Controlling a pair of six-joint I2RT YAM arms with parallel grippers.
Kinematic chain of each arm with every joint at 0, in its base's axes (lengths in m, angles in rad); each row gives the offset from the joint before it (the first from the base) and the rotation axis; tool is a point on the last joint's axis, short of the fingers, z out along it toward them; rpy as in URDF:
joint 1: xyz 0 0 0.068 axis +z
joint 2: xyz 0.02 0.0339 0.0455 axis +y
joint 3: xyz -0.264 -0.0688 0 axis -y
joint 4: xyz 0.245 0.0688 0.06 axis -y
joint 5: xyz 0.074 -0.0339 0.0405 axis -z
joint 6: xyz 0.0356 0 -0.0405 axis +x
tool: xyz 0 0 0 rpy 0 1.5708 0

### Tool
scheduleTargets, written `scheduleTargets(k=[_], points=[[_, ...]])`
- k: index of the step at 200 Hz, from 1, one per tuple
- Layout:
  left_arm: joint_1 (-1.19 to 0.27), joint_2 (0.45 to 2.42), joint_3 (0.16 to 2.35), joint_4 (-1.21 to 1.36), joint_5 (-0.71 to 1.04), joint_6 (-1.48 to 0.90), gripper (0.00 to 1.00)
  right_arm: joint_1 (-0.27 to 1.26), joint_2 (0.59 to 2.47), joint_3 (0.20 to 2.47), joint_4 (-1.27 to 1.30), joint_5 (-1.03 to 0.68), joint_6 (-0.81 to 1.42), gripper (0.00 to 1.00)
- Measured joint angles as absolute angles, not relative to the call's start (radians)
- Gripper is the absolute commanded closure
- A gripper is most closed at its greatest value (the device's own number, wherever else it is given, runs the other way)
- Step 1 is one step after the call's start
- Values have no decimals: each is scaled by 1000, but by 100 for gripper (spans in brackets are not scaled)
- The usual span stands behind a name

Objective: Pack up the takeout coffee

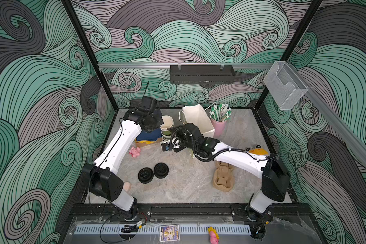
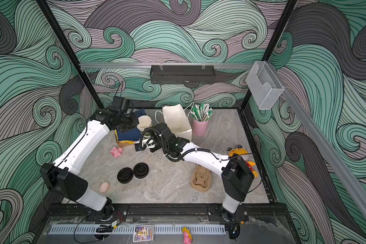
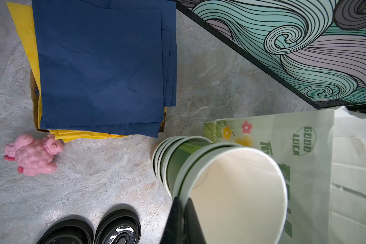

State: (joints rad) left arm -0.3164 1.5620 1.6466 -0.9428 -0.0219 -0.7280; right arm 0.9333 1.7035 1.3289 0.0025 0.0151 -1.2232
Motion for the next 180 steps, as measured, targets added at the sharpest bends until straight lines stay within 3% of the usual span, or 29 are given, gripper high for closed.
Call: scheduleTargets(k=[180], points=[[-316,1543,1636,-925,-28,-754,100,939,1796,1344,49,89,-1223,18]])
